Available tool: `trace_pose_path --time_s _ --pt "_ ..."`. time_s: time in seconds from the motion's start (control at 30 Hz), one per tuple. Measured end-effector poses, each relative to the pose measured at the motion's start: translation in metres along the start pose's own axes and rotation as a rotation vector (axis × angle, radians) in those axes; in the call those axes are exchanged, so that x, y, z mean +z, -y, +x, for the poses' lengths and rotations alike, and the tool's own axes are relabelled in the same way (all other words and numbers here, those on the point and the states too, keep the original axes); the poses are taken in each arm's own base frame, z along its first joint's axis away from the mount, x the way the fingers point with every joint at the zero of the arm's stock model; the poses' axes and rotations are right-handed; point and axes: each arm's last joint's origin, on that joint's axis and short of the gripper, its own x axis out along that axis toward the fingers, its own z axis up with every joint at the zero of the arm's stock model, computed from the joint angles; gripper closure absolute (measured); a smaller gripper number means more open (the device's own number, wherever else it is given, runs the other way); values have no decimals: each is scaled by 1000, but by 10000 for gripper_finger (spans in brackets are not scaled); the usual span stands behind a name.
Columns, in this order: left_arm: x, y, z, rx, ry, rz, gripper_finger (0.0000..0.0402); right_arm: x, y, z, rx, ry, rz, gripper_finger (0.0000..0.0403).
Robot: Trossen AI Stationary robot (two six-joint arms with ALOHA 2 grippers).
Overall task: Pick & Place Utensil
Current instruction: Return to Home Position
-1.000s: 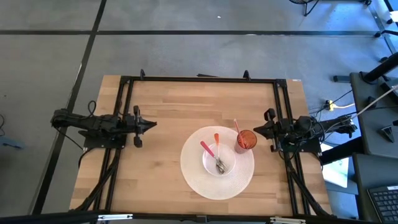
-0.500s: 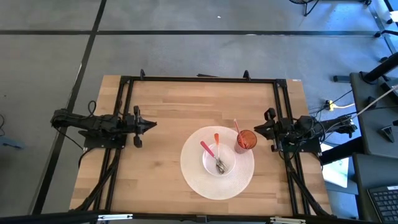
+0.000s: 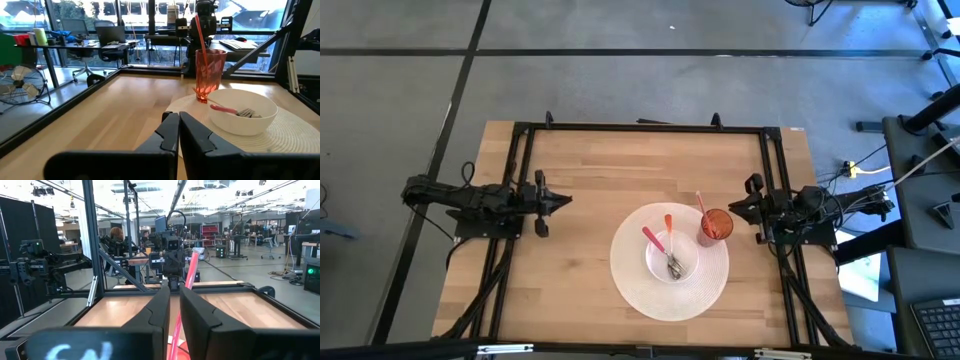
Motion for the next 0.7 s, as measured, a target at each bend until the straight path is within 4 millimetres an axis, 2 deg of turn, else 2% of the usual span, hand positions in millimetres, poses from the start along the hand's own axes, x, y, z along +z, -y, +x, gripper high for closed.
trace_pose_path --time_s 0.7 --pt "0 0 0 -1 0 0 396 0 0 0 0 0 2 356"
